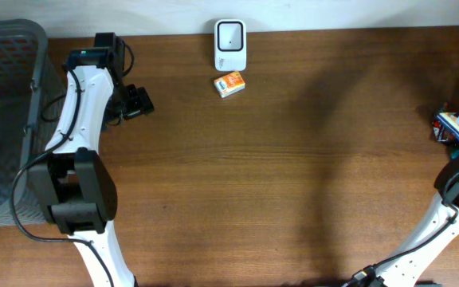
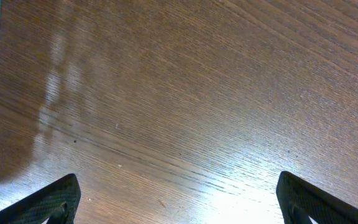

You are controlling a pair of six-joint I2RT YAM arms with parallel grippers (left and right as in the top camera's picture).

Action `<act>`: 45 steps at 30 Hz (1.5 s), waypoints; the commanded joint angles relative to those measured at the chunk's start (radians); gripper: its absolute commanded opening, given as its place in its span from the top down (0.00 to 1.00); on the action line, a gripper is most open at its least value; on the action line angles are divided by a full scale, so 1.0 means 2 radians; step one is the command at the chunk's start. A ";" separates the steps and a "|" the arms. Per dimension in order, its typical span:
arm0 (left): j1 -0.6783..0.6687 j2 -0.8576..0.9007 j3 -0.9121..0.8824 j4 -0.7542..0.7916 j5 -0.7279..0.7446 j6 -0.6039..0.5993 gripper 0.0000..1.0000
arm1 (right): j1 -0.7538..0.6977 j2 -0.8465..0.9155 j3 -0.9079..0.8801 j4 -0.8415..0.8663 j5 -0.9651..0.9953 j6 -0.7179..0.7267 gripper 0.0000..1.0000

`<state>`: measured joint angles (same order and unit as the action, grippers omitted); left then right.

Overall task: Scan the item barcode
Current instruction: 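Carry the red bag right and drop it at the table edge, then return the right gripper to the small orange box and grasp it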

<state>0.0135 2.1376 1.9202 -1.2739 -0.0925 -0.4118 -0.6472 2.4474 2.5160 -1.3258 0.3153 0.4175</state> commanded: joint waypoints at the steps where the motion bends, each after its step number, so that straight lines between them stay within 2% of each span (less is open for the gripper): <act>1: 0.000 -0.003 -0.002 -0.001 0.003 0.000 0.01 | 0.005 0.006 -0.005 -0.008 -0.069 -0.007 0.26; 4: 0.000 -0.003 -0.002 -0.001 0.003 0.000 0.01 | 0.014 0.006 -0.005 -0.013 -0.211 -0.060 0.26; 5: 0.000 -0.003 -0.002 -0.001 0.003 0.000 0.01 | 0.024 0.006 -0.005 -0.019 -0.295 -0.094 0.26; 9: 0.000 -0.003 -0.002 -0.001 0.003 0.000 0.01 | 0.061 0.006 -0.005 -0.059 -0.415 -0.172 0.26; 13: 0.000 -0.003 -0.002 -0.001 0.003 0.000 0.01 | 0.133 0.006 -0.005 -0.100 -0.455 -0.273 0.25; 14: 0.000 -0.003 -0.002 -0.001 0.003 0.000 0.01 | 0.160 0.006 -0.005 -0.109 -0.455 -0.295 0.23; 19: 0.000 -0.003 -0.002 -0.001 0.003 0.000 0.01 | 0.269 0.006 -0.005 -0.080 -0.441 -0.313 0.17; 20: 0.000 -0.003 -0.002 -0.001 0.003 0.000 0.01 | 0.299 0.006 -0.005 -0.058 -0.429 -0.301 0.04; 21: 0.000 -0.003 -0.002 -0.001 0.003 0.000 0.01 | 0.318 0.006 -0.005 -0.042 -0.418 -0.282 0.01; 23: 0.000 -0.003 -0.002 -0.001 0.003 0.000 0.01 | 0.354 0.006 -0.008 -0.005 -0.381 -0.210 0.01; 25: 0.000 -0.003 -0.002 -0.001 0.003 0.000 0.01 | 0.397 0.006 -0.017 0.038 -0.332 -0.106 0.02; 28: 0.000 -0.003 -0.002 -0.001 0.003 0.000 0.01 | 0.445 0.006 -0.046 0.100 -0.308 0.025 0.02; 32: 0.000 -0.003 -0.002 -0.001 0.003 0.000 0.01 | 0.484 0.006 -0.098 0.182 -0.308 0.140 0.01; 37: 0.000 -0.003 -0.002 -0.001 0.003 0.000 0.01 | 0.506 0.006 -0.153 0.234 -0.262 0.250 0.16; 38: 0.000 -0.003 -0.002 -0.001 0.003 0.000 0.01 | 0.507 0.006 -0.163 0.238 -0.241 0.270 0.23; 43: 0.000 -0.003 -0.002 -0.001 0.003 0.000 0.01 | 0.507 0.006 -0.207 0.299 -0.227 0.322 0.43; 45: 0.000 -0.003 -0.002 -0.001 0.003 0.000 0.01 | 0.509 0.006 -0.217 0.327 -0.229 0.329 0.44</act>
<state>0.0135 2.1376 1.9202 -1.2743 -0.0925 -0.4118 0.3679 2.4557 2.1139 -0.7181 -0.1722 0.9958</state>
